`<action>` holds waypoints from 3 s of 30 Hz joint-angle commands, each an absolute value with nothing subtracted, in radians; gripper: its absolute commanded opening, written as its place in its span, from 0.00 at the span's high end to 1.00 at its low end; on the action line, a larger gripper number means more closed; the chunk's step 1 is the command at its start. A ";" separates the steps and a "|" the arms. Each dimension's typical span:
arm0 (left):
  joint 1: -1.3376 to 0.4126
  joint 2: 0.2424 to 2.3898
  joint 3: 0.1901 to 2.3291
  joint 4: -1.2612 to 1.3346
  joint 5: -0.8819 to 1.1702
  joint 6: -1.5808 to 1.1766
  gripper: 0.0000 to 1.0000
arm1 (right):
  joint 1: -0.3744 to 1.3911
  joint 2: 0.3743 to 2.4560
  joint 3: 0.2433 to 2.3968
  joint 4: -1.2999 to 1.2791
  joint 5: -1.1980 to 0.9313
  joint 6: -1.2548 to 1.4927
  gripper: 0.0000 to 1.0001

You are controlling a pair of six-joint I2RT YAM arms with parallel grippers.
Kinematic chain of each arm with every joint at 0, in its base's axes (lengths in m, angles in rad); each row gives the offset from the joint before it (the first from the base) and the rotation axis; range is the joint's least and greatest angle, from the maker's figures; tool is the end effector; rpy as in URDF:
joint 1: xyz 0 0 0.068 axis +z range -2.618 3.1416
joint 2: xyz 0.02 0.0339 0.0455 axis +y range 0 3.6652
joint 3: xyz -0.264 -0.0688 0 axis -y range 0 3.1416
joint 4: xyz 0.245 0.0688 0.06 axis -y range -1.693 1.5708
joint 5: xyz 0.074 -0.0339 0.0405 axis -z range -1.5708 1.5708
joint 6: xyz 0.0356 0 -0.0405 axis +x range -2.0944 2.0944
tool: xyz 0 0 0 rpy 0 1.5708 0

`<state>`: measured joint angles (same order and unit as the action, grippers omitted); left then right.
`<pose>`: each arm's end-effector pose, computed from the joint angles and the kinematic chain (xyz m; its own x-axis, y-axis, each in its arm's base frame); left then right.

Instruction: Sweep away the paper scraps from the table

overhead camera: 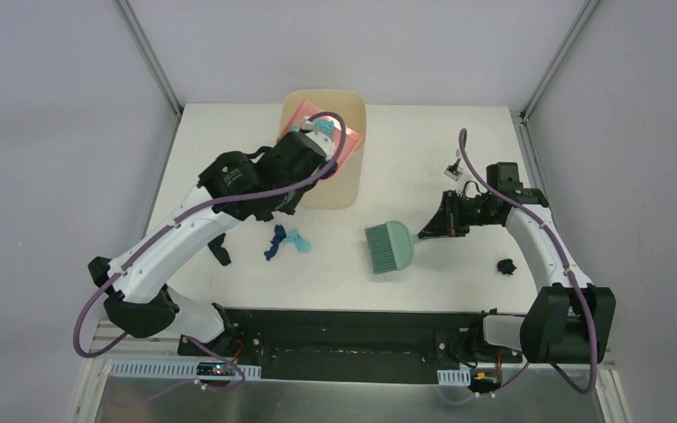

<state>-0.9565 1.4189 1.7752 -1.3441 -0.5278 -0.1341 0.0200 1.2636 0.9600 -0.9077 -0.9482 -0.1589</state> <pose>0.1567 -0.1910 0.4287 -0.5499 0.5792 -0.6018 0.4769 0.8092 0.3431 0.2246 0.0334 0.2604 -0.8770 -0.1098 -0.4677 -0.4417 0.5671 0.6952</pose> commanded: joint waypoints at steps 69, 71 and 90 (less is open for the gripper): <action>-0.546 1.545 1.616 -0.637 -0.928 0.690 0.93 | 0.014 1.175 0.966 -0.910 -0.987 -0.220 1.00; -0.548 1.540 1.579 -0.574 -0.936 0.756 0.93 | 0.014 1.172 0.966 -0.911 -0.986 -0.220 1.00; -0.607 1.461 1.289 -0.095 -0.933 1.192 0.94 | 0.014 1.170 0.966 -0.912 -0.986 -0.223 1.00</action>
